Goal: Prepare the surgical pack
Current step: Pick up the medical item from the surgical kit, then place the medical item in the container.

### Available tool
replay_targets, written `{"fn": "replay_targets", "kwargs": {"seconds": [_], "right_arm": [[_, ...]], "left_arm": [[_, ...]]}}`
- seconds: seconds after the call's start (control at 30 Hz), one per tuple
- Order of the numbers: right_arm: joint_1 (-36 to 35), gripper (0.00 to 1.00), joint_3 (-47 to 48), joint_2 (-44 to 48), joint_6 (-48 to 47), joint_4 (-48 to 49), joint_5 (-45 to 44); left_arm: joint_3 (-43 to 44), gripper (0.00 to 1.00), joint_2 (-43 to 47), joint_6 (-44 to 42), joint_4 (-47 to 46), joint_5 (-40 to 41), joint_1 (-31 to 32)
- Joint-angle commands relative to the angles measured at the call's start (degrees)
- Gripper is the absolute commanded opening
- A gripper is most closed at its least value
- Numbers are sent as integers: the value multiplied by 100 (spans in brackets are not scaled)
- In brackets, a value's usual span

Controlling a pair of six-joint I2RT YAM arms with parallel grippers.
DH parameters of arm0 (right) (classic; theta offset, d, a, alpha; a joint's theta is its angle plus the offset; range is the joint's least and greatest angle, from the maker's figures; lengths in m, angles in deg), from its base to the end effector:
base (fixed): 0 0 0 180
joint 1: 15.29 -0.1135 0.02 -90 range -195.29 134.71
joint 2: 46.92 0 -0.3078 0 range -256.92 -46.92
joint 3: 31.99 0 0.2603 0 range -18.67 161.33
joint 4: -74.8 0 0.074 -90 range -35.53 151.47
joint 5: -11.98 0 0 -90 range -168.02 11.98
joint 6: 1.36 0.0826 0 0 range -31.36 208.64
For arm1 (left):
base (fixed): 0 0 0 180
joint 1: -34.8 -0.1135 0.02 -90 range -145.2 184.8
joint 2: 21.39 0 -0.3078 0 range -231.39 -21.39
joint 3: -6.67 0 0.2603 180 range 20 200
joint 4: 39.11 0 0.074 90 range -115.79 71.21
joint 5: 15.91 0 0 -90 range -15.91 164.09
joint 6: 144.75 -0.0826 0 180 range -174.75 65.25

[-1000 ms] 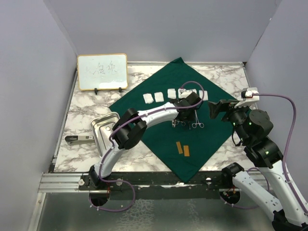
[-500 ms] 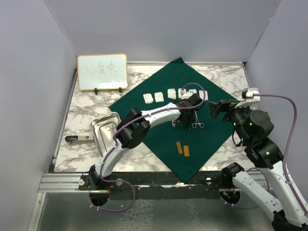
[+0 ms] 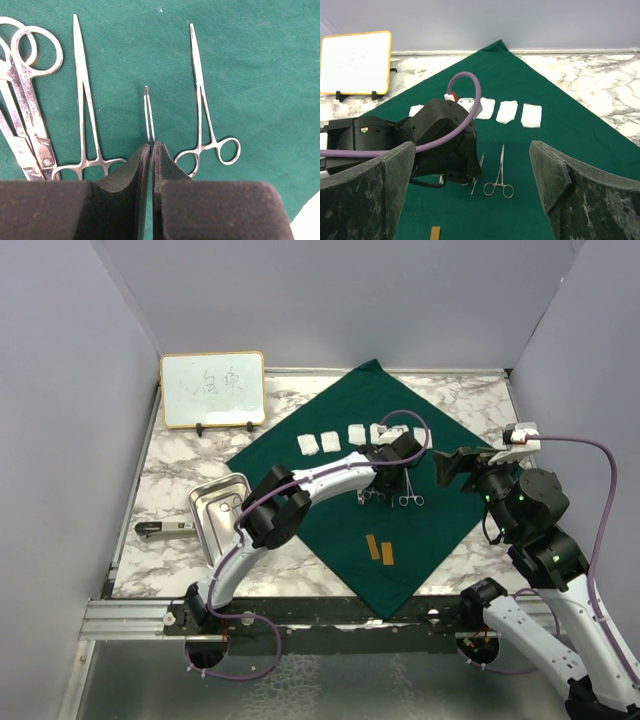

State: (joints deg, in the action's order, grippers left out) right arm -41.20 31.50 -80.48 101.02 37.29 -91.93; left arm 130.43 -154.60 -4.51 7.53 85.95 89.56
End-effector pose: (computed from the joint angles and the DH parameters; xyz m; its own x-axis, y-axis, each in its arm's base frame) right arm 0.1363 0.0442 0.3932 -0.1609 0.1532 -0.9750 -0.1795 0.9669 0.1815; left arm 0.3450 -0.4589 0.1666 -0.8699 -0.0726 -0.4879 0.1008 0.9421 -0.3198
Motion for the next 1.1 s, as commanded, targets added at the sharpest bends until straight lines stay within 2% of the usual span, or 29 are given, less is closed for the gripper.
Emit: {"fn": "replay_targets", "kwargs": {"seconds": [0.0,0.13,0.23,0.5,0.73,0.9,1.07], "right_arm": [[-28,100,-59,49,63,43,-148],[-27,100,-60,69,72,38,-177],[-28,100,-65,78,77,38,-182],[-28,100,-68,86,83,37,-181],[-28,100,-67,76,87,48,-170],[-28,100,-69,63,92,51,-177],[-27,100,-69,22,96,67,-154]], "left_arm": [[122,0,490,-203,104,62,-46],[-115,0,900,-389,94,121,-139],[-605,0,1340,-601,81,244,-266],[-2928,0,3086,-1032,-155,634,-1027],[-4921,0,5040,-1159,-43,1102,-2189],[-5771,0,6190,-1253,185,1451,-2688],[-6489,0,6817,-1109,358,1664,-2993]]}}
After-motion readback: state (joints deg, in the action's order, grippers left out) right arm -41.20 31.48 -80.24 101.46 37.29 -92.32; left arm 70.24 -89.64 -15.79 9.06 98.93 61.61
